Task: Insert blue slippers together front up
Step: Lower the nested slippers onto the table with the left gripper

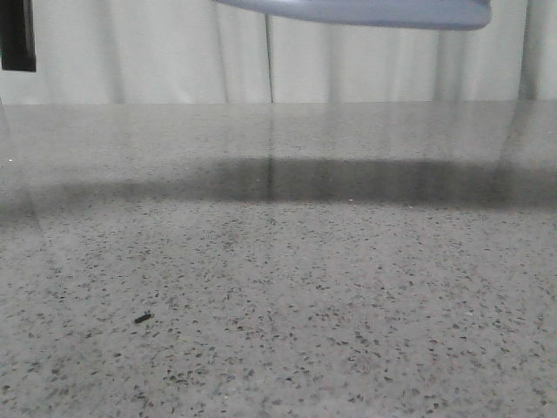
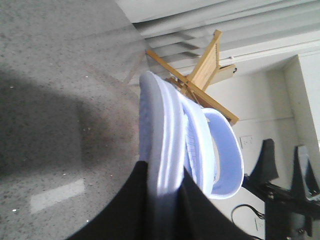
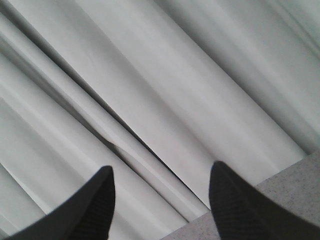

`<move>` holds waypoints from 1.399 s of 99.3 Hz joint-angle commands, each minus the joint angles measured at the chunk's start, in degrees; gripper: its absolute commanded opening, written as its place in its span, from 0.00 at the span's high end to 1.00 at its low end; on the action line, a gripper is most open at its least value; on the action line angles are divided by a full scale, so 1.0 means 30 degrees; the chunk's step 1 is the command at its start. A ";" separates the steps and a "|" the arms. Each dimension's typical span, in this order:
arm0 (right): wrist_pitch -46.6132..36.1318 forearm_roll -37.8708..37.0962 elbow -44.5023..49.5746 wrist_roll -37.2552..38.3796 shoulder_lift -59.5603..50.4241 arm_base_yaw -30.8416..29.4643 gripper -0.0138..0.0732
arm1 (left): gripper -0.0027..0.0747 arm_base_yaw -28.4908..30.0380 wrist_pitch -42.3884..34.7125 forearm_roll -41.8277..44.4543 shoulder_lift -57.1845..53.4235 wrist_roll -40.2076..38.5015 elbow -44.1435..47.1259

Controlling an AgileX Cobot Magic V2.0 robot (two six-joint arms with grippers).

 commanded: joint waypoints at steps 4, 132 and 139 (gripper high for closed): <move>-0.0581 -0.0687 -0.0736 -0.0295 -0.0283 -0.0107 0.42 | 0.94 -0.0140 0.0332 -0.2148 -0.0560 0.0014 0.0406; 0.0347 -0.0877 -0.0736 -0.0295 -0.0283 -0.0107 0.42 | 0.90 -0.0140 -0.1514 -0.1235 0.1903 0.0492 0.2193; 0.0347 -0.0877 -0.0736 -0.0295 -0.0283 -0.0107 0.42 | 0.82 -0.0140 -0.1429 -0.1235 0.1903 0.0492 0.2193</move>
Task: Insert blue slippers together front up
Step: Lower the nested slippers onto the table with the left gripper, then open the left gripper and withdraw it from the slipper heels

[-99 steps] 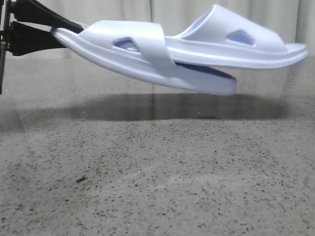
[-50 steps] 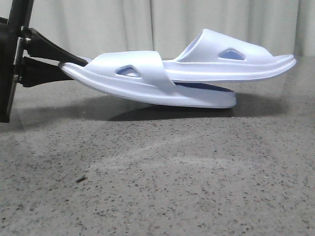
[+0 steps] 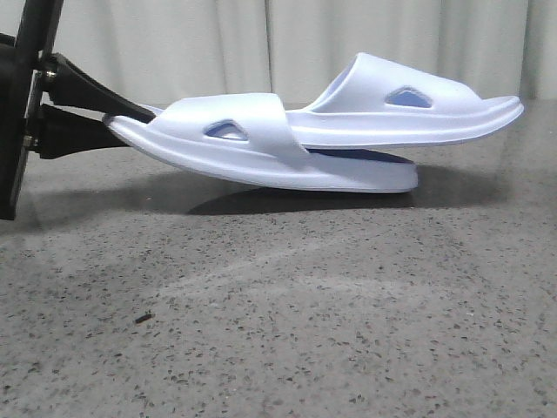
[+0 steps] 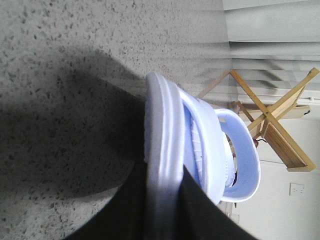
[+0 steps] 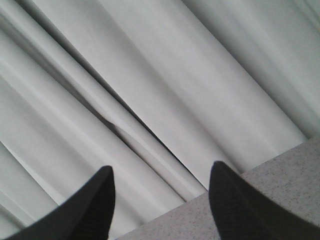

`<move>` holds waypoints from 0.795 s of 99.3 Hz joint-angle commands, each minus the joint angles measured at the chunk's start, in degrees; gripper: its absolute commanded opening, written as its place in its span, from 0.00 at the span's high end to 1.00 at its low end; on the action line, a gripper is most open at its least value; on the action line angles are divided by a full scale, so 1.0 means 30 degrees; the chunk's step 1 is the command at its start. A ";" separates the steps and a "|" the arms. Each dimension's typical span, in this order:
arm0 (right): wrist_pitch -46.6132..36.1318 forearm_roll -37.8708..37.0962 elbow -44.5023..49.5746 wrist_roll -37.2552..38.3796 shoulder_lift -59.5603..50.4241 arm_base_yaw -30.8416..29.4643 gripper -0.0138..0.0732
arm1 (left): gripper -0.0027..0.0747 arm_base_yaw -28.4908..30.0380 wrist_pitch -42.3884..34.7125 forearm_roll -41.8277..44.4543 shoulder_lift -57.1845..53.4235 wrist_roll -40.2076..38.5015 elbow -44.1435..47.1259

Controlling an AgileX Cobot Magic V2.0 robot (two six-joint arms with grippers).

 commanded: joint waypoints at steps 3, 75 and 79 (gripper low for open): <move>-0.0959 -0.0456 -0.0736 -0.0257 -0.0171 -0.0107 0.42 | 0.78 -0.0140 0.1327 -0.0963 -0.0512 0.0026 -0.0465; -0.0109 -0.0456 -0.0736 -0.0257 -0.0171 -0.0107 0.42 | 0.44 -0.0140 -0.0214 -0.1439 -0.0512 0.2843 -0.0465; -0.0109 -0.0456 -0.0736 -0.0257 -0.0171 -0.0107 0.42 | 0.44 -0.0140 -0.0471 -0.1439 -0.0512 0.3019 -0.0465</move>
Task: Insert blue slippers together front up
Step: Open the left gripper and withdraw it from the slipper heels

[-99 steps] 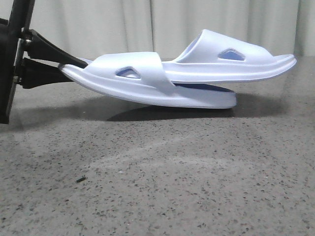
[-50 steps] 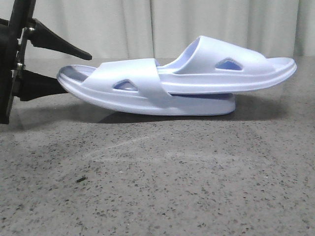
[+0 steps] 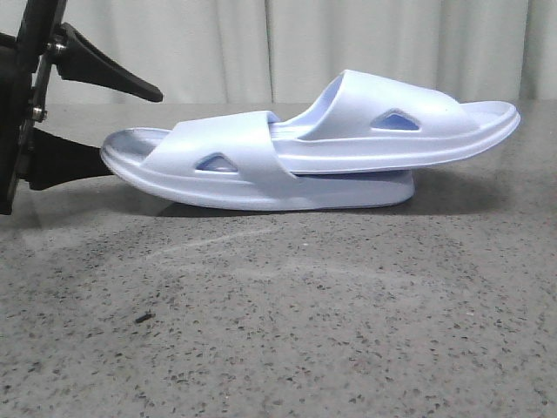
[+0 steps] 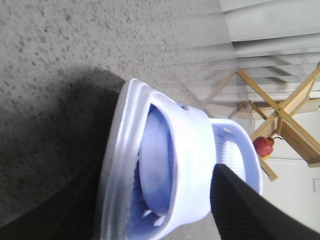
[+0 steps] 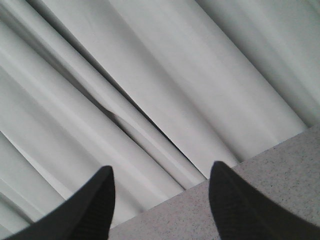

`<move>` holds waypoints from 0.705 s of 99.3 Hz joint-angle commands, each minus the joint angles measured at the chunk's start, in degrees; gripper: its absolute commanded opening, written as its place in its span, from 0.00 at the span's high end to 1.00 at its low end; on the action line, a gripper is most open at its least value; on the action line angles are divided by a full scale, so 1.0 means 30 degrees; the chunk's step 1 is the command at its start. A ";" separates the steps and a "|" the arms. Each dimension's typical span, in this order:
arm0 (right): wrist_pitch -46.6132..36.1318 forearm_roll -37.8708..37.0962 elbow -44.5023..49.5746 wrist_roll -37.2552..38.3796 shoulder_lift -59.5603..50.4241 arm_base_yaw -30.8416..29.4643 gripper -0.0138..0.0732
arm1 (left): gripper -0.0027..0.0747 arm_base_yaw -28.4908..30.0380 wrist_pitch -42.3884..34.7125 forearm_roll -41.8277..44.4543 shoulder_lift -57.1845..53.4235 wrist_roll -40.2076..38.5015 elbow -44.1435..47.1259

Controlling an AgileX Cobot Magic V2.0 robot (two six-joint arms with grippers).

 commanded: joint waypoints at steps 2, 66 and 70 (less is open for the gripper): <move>-0.0898 -0.0413 -0.0736 -0.0257 -0.0171 -0.0107 0.42 | 0.44 -0.0140 0.0212 -0.1153 -0.0512 0.0528 -0.0465; -0.0641 -0.0413 -0.0736 -0.0257 -0.0171 -0.0107 0.42 | 0.44 0.0396 -0.3756 -0.1606 -0.0897 0.6099 -0.0465; -0.0641 -0.0413 -0.0736 -0.0257 -0.0171 -0.0107 0.42 | 0.44 0.0732 -0.3756 -0.1606 -0.1121 0.6488 -0.0501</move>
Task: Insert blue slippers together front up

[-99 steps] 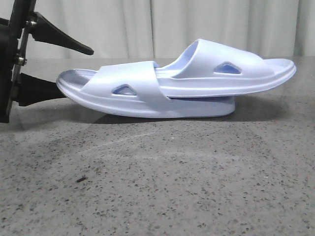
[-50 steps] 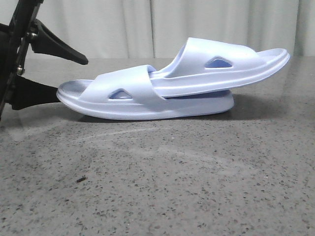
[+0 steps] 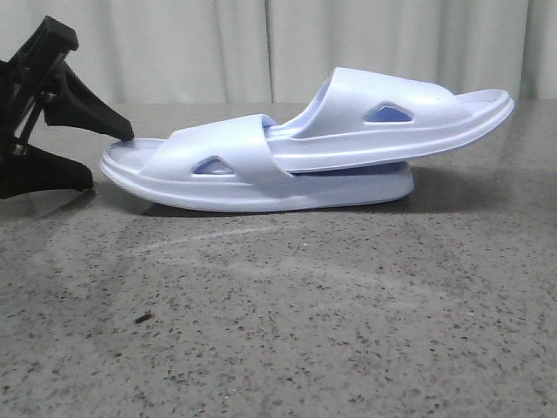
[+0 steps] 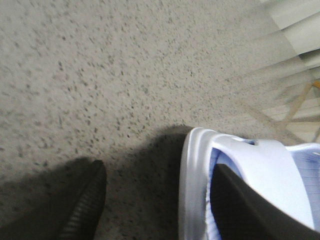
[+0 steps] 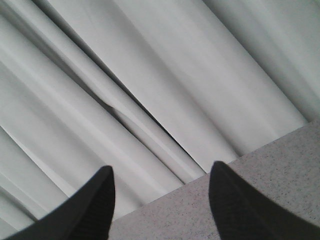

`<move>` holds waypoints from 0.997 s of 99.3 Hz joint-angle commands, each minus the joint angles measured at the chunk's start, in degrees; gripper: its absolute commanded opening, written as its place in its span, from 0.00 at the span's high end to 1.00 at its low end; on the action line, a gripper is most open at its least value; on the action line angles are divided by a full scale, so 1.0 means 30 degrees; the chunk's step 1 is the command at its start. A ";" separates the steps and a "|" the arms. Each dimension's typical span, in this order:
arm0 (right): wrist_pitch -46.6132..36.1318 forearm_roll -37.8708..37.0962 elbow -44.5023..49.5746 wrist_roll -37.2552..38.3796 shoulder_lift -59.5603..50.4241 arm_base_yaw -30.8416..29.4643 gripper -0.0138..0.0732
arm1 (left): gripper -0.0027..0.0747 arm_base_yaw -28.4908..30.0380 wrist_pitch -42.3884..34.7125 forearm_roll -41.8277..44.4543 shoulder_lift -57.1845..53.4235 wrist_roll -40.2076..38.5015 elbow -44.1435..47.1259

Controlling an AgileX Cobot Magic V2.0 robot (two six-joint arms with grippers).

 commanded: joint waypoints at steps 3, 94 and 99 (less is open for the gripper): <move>-0.1004 -0.0408 -0.0736 -0.0289 -0.0171 -0.0107 0.42 | 0.44 0.0715 0.0553 -0.1373 -0.1191 0.1045 -0.0501; -0.1579 -0.1065 0.0399 -1.1723 -0.0677 -0.2124 0.42 | 0.44 0.4722 -0.3766 0.2682 -1.4092 0.8380 0.0097; -0.1579 -0.1065 0.0973 -1.1749 -0.1068 -0.2530 0.43 | 0.44 0.4722 -0.3961 0.2682 -1.4835 0.8380 0.0509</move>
